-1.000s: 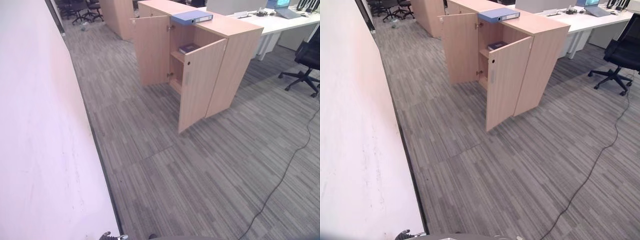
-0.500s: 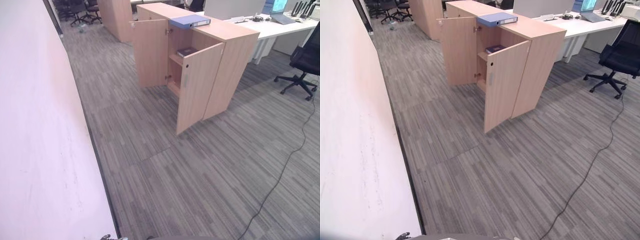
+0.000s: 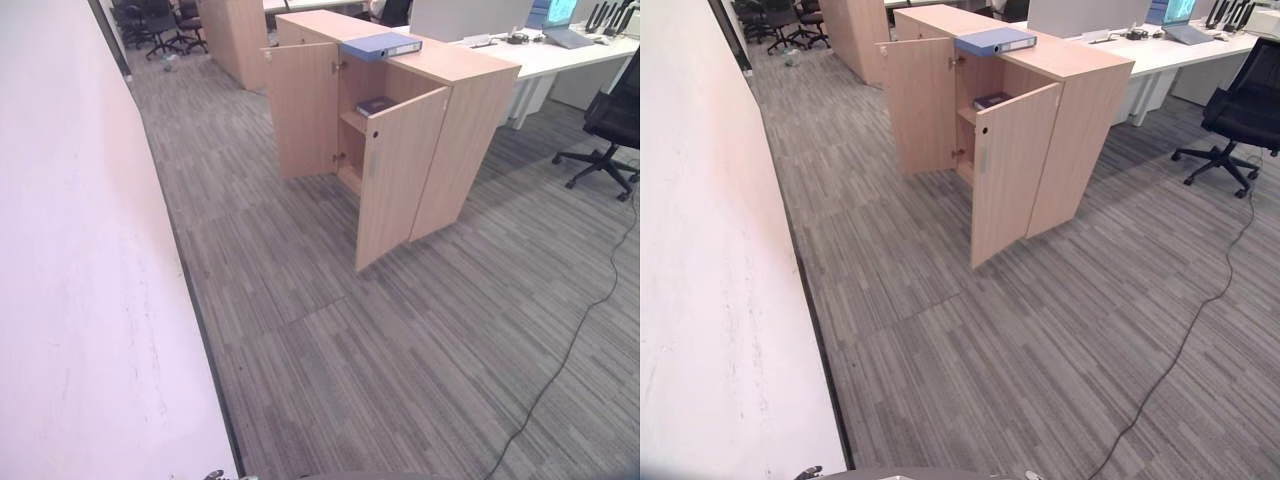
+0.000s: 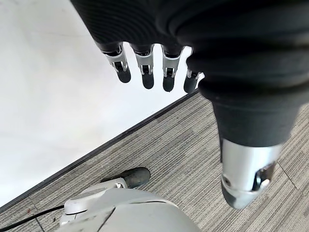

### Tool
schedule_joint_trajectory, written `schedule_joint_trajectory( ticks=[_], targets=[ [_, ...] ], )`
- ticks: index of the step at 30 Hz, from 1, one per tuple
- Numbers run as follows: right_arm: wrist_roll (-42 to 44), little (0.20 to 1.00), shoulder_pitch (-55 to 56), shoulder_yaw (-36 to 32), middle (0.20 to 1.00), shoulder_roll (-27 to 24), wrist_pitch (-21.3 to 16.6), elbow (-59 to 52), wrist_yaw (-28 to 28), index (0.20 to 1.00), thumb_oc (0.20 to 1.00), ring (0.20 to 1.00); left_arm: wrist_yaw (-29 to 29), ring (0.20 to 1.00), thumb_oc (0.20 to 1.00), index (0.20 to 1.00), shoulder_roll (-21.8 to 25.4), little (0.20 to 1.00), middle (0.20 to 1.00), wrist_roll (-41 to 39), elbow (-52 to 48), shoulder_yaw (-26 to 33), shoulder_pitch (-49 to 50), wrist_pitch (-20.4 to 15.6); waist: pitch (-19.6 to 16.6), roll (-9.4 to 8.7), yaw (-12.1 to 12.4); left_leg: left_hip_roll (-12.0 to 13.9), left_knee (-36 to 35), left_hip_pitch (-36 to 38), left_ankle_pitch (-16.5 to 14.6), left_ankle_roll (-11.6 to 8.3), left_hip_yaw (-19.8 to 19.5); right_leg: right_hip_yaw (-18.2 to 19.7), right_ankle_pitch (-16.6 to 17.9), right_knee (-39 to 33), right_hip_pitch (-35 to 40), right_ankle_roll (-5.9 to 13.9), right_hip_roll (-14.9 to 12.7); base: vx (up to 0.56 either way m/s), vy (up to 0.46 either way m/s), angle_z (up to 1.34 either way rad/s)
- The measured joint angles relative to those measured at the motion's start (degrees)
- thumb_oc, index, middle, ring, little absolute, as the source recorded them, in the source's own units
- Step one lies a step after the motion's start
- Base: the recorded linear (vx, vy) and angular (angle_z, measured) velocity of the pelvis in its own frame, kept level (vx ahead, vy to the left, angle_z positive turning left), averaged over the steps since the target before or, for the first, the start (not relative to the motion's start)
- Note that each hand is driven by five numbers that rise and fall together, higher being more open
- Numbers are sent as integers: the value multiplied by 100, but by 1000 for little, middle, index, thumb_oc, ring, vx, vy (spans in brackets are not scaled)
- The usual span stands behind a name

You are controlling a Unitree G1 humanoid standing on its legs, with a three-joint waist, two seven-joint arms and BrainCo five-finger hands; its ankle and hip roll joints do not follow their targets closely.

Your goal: Put the empty folder in the office cabinet

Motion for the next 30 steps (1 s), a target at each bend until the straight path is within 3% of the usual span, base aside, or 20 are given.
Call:
schedule_joint_trajectory(
  ticks=[11, 16, 19, 20, 21, 22, 24, 27, 30],
  targets=[
    [-185, 1000, -55, 205, 1000, -2, 24, -8, 4, 1000, 1000, 1000, 8, 1000, 1000, 1000, 1, 1000, 1000, -20, 10, 7, 7, 31, 17, -13, 41, 37, 45, -152, 59, -85, -215, -153, 11, -83, 1, -21, 67, -8, -69, 10],
    [-187, 1000, -218, 382, 1000, 3, 8, -23, 2, 1000, 1000, 1000, 31, 1000, 1000, 1000, 38, 1000, 1000, -135, -61, 30, -27, 10, 171, -128, 292, 162, 265, -427, 97, -270, -352, -254, -7, -33, -115, -70, 238, -71, -148, 15],
    [-213, 1000, -549, 376, 1000, 49, -13, -23, -8, 1000, 1000, 1000, 38, 1000, 1000, 1000, 110, 1000, 1000, -330, -56, 246, -288, -40, 567, -493, 453, 119, 1160, -1206, 352, -701, -434, -424, 30, 8, -405, -377, 167, -63, -122, 41],
    [-213, 1000, -689, 368, 1000, 24, -29, -17, -24, 1000, 1000, 1000, 43, 1000, 1000, 1000, 120, 1000, 1000, -403, -54, 378, -335, -48, 741, -605, 540, 109, 1572, -1506, 517, -887, -496, -571, 169, -107, -340, -561, 146, -35, -68, 38],
    [-213, 1000, -718, 364, 1000, 10, -50, -23, -35, 1000, 1000, 1000, 46, 1000, 1000, 1000, 118, 1000, 1000, -471, -53, 431, -344, -51, 808, -629, 553, 99, 1811, -1662, 591, -889, -507, -665, 235, -168, -289, -654, 131, 20, -42, 57],
    [-214, 1000, -729, 369, 1000, -12, -106, -27, -87, 1000, 1000, 1000, 51, 1000, 1000, 1000, 119, 1000, 1000, -482, -46, 460, -388, -51, 916, -645, 551, 134, 2149, -1856, 500, -749, -321, -826, 278, -348, -173, -690, 142, 45, -3, 54],
    [-217, 1000, -689, 374, 1000, -8, -120, -36, -117, 1000, 1000, 1000, 76, 1000, 1000, 1000, 119, 1000, 1000, -545, -52, 464, -283, -54, 925, -635, 579, 235, 1764, -1869, 432, -661, -46, -871, 268, -530, -114, -668, 162, 148, 25, 36],
    [-217, 1000, -680, 374, 1000, -13, -124, -16, -119, 1000, 1000, 1000, 103, 1000, 1000, 1000, 92, 1000, 1000, -566, 9, 519, -172, -51, 923, -481, 609, 348, 822, -1784, 493, -733, 74, -868, 407, -832, 4, -468, 295, 162, 37, 15],
    [-225, 1000, -675, 375, 1000, -32, -120, -12, -118, 1000, 1000, 1000, 100, 1000, 1000, 1000, -68, 1000, 1000, -575, 119, 540, -165, -39, 1006, -132, 666, 449, -79, -1927, 708, -874, 277, -790, 392, -879, 93, -465, 530, 250, 89, -12]
  ],
)
